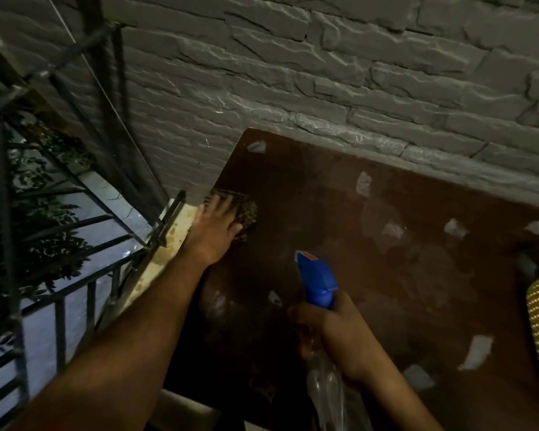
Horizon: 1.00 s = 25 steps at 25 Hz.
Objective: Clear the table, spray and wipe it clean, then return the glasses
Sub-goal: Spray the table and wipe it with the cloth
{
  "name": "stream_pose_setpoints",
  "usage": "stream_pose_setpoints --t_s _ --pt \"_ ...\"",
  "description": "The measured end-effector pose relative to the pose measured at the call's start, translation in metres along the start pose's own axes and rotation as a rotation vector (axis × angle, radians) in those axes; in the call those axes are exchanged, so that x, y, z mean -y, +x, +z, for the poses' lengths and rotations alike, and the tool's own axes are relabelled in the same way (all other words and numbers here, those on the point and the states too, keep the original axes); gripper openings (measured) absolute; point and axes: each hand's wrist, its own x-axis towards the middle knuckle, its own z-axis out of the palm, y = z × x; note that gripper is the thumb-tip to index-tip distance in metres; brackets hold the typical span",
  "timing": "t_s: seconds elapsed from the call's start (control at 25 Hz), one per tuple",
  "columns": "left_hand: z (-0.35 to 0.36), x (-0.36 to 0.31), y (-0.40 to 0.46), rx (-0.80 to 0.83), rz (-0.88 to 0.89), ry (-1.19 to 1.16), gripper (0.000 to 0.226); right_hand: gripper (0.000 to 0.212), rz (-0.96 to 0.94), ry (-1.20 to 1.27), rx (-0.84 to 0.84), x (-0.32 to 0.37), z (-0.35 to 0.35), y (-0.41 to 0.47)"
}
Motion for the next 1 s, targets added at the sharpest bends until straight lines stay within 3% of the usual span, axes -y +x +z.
stream_pose_setpoints --t_s 0.08,0.16,0.28,0.44,0.6,0.68,0.84,0.92,1.0 --pt "0.018 -0.010 -0.063 -0.016 0.254 0.029 0.050 0.013 -0.002 0.031 0.004 0.000 -0.002 -0.002" --pt "0.024 0.007 -0.133 -0.012 0.363 -0.070 0.053 0.013 0.003 0.059 0.023 0.003 -0.005 -0.005" --pt "0.006 0.043 -0.114 0.041 0.190 -0.149 0.071 0.013 -0.012 0.045 0.059 0.003 -0.005 -0.002" --pt "-0.001 0.010 -0.010 0.049 -0.031 0.004 0.056 0.013 -0.053 -0.012 0.056 0.001 0.009 0.009" --pt "0.016 -0.001 -0.092 0.037 0.254 -0.018 0.059 0.014 -0.054 -0.027 0.031 0.006 0.016 0.005" --pt "0.013 0.023 -0.128 0.018 0.272 -0.097 0.063 0.014 -0.046 -0.062 0.042 0.005 0.013 -0.002" --pt "-0.008 0.034 -0.069 0.000 -0.124 -0.093 0.055 0.015 -0.029 -0.106 0.089 -0.005 0.016 -0.011" --pt "-0.002 0.003 -0.064 0.040 -0.070 0.038 0.053 0.012 -0.039 -0.121 0.079 -0.010 0.015 -0.011" --pt "0.014 -0.015 -0.111 0.069 0.209 0.108 0.057 0.011 -0.047 -0.149 0.077 -0.014 0.013 -0.013"
